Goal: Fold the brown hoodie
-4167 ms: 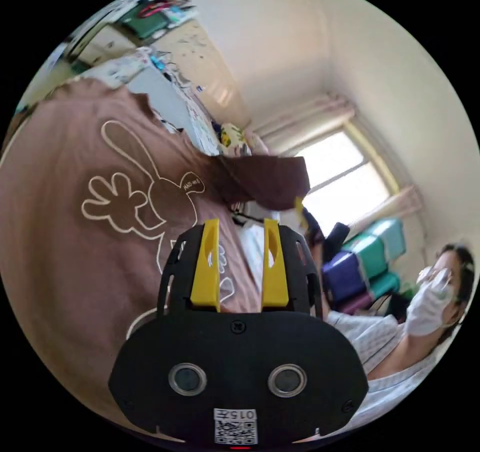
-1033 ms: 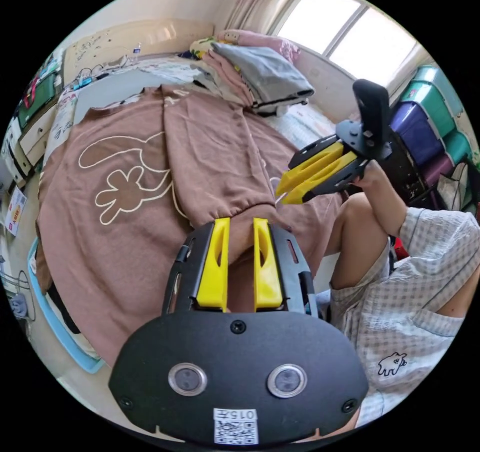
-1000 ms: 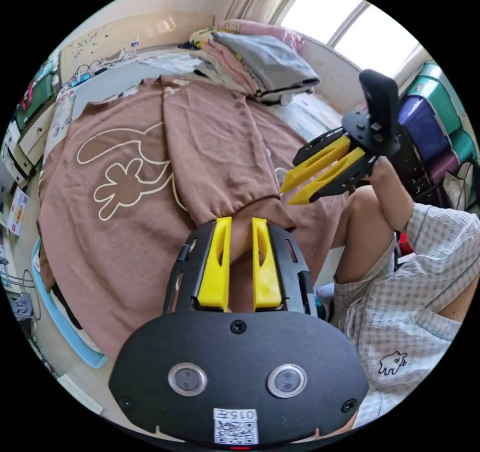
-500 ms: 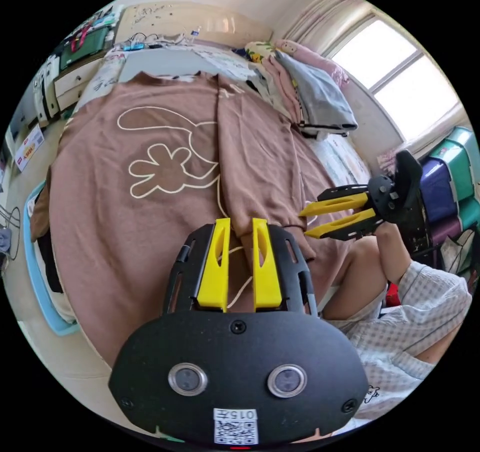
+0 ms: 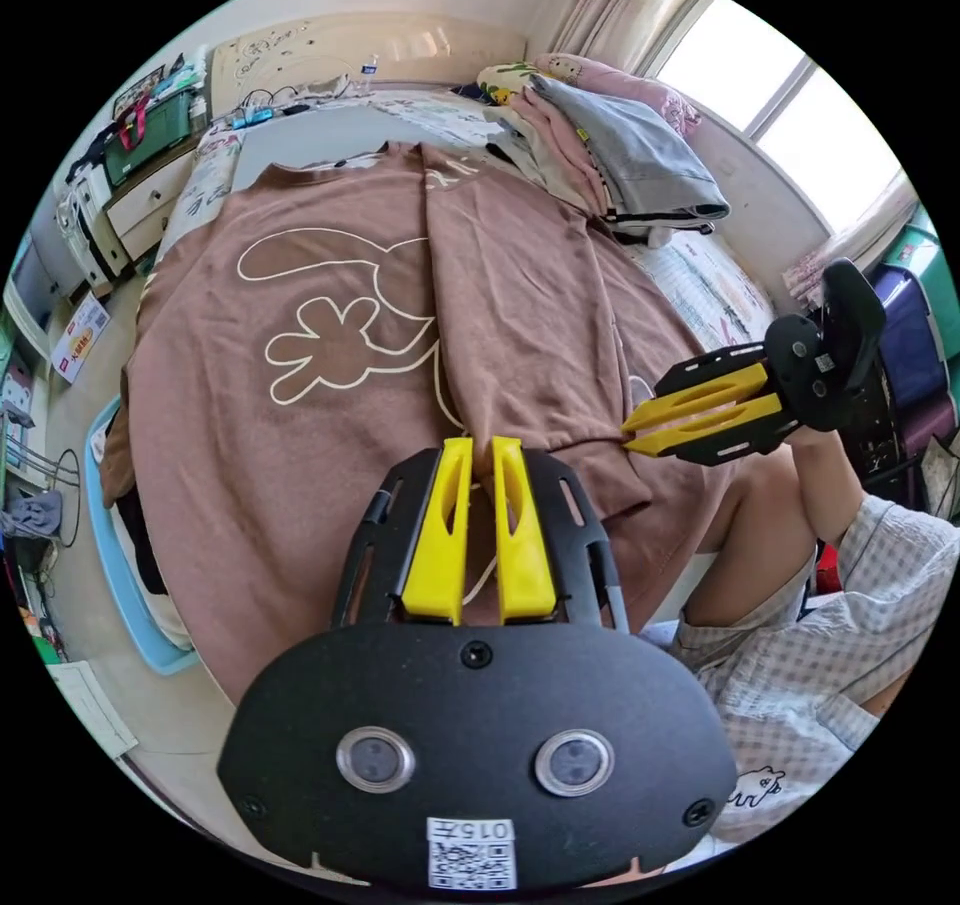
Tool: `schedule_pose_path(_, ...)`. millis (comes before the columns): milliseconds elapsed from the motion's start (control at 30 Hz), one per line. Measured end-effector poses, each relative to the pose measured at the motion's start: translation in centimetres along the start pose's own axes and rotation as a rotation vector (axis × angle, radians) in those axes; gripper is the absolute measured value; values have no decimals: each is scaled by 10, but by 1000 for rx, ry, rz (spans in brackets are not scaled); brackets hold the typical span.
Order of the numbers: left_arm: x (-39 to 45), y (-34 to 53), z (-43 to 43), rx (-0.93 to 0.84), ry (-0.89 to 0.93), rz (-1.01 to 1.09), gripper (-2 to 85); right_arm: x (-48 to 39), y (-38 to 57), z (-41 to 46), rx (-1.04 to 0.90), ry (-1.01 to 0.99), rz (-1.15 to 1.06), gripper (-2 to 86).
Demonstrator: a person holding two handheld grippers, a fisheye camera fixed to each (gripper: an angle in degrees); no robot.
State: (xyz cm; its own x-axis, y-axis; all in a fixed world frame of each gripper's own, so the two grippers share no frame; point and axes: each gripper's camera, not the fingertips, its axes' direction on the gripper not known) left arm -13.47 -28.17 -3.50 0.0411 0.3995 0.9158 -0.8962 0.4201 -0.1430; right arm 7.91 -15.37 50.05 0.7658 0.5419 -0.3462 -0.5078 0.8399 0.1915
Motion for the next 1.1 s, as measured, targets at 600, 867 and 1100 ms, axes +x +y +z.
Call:
schedule_pose_path(600,-389,146,-101,624,52,-1168,85,26,-28,-7,-6,-110,-13,-7)
schedule_pose_path(867,-502,127,-36,654,67,-1332,106,27,-56,-3,-161,-103,-67,-10)
schedule_pose_path(1100,-552,108,3,619,-28,-1326,109,47,-64,0,-178,-197,-80,-10)
